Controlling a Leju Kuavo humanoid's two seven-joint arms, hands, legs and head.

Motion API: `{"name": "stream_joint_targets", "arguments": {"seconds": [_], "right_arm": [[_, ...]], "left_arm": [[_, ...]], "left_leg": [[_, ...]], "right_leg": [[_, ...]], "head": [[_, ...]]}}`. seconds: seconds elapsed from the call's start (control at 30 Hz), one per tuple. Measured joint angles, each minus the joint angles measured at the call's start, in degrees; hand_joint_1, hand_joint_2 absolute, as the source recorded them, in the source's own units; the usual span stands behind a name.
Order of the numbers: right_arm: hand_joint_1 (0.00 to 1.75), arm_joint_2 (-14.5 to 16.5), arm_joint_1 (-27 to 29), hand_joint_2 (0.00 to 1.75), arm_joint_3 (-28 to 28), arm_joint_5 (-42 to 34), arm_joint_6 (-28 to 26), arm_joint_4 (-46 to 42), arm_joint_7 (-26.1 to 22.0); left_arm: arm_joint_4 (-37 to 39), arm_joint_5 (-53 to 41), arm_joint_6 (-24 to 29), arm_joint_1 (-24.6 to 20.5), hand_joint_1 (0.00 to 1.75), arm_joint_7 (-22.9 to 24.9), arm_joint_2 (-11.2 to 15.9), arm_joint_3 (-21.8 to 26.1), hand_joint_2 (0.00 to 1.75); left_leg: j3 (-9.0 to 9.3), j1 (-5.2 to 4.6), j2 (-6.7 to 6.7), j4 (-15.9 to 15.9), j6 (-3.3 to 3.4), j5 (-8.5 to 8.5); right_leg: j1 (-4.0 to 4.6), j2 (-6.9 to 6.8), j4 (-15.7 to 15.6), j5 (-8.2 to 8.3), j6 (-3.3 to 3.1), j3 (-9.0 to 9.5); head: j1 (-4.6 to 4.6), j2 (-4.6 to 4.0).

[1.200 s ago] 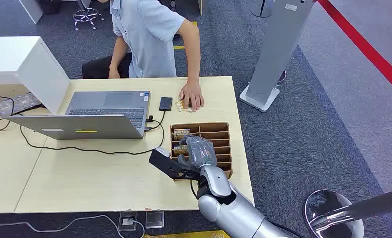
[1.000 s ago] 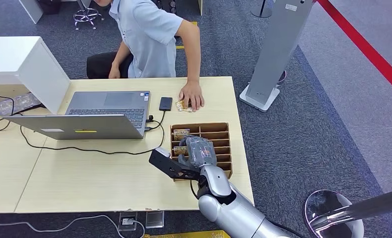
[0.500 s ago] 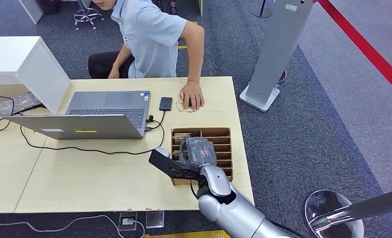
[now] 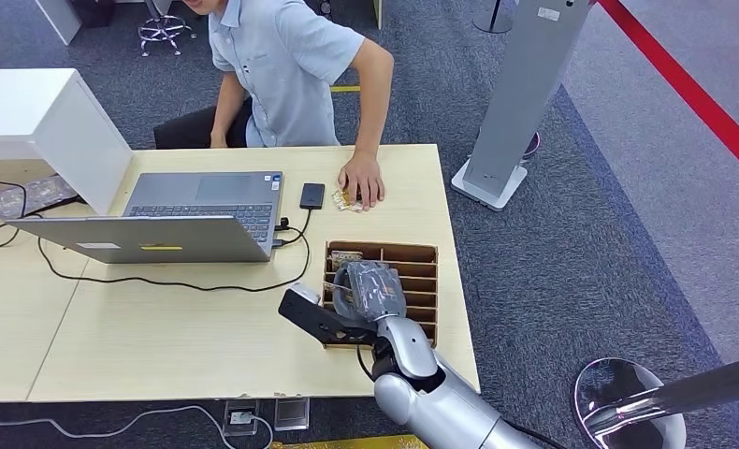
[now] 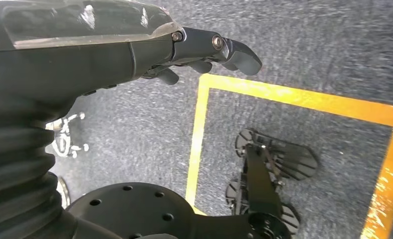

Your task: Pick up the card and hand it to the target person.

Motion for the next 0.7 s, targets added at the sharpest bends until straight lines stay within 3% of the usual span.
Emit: {"name": "stream_joint_targets", "arguments": {"seconds": [0.17, 0.3, 0.4, 0.53, 0.7], "right_arm": [[1.75, -0.4, 2.6, 1.75, -1.4, -0.9, -13.5, -2.3, -14.0], [1.75, -0.3, 6.3, 1.75, -4.7, -1.6, -16.3, -5.9, -28.1], [1.75, 0.4, 9.1, 1.75, -8.1, -2.2, -16.3, -8.2, -34.3], [1.75, 1.1, 10.6, 1.75, -11.5, -3.8, -16.3, -9.4, -35.5], [1.75, 1.4, 7.8, 1.75, -12.3, -9.0, -15.3, -7.4, -26.9]], "left_arm": [[0.0, 0.0, 0.2, 0.1, 0.0, -0.2, -0.2, 0.0, 1.75], [0.0, -0.2, 0.2, 0.2, 0.0, -0.4, -0.3, 0.0, 1.75], [0.0, -0.4, 0.1, 0.2, 0.0, -0.4, -0.3, 0.0, 1.75], [0.0, -0.7, 0.1, 0.2, 0.0, 0.0, -0.3, 0.0, 1.75], [0.0, -1.5, 0.0, 0.2, 0.0, 0.6, -0.3, 0.0, 1.75]], "left_leg": [[-0.04, 0.0, 0.0, 0.0, 0.0, -0.01], [-0.05, 0.0, 0.0, 0.0, 0.0, -0.01], [-0.05, 0.0, 0.0, 0.0, 0.0, -0.01], [-0.04, 0.0, 0.0, 0.0, 0.0, 0.0], [-0.05, 0.0, 0.01, 0.0, 0.0, 0.02]], "right_leg": [[0.0, 0.01, 0.0, 0.0, 0.0, -0.05], [0.0, 0.0, 0.0, -0.01, 0.0, -0.05], [0.0, 0.0, 0.0, -0.01, 0.0, -0.05], [0.0, 0.0, 0.0, 0.0, 0.0, -0.02], [0.0, 0.01, 0.0, 0.02, 0.0, -0.01]], "head": [[0.02, 0.0], [0.08, 0.0], [0.04, 0.0], [0.01, 0.0], [0.04, 0.0]]}}
